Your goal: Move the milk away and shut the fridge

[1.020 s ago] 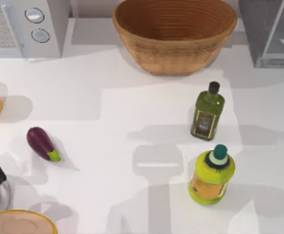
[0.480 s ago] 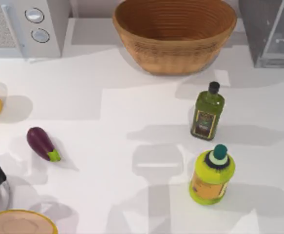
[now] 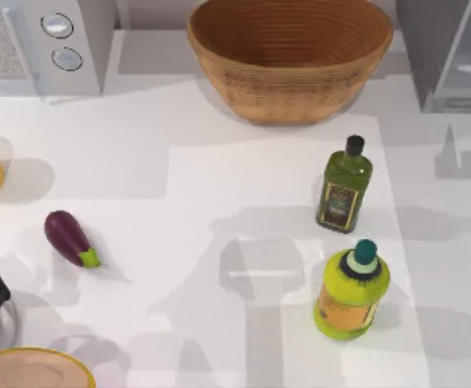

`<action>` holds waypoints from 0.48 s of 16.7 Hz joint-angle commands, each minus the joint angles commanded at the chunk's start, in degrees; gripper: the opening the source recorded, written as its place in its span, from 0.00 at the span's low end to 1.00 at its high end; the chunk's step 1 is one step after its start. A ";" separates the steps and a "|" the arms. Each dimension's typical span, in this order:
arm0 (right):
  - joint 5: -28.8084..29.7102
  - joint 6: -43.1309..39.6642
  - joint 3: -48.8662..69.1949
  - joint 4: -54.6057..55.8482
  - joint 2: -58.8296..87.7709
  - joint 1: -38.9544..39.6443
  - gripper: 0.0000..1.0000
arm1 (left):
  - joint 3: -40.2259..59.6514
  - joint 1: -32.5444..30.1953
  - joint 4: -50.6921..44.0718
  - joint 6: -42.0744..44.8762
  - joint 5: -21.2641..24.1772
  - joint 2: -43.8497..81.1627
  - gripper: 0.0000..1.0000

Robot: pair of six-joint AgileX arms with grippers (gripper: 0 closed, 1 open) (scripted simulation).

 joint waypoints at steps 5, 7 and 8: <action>2.64 -0.29 -16.87 -14.00 -32.41 2.66 1.00 | 0.00 0.00 0.00 0.00 0.00 0.00 1.00; 3.49 -0.41 -22.59 -18.73 -42.36 3.65 1.00 | 0.00 0.00 0.00 0.00 0.00 0.00 1.00; 3.86 -0.46 -25.11 -20.81 -46.45 4.09 1.00 | 0.00 0.00 0.00 0.00 0.00 0.00 1.00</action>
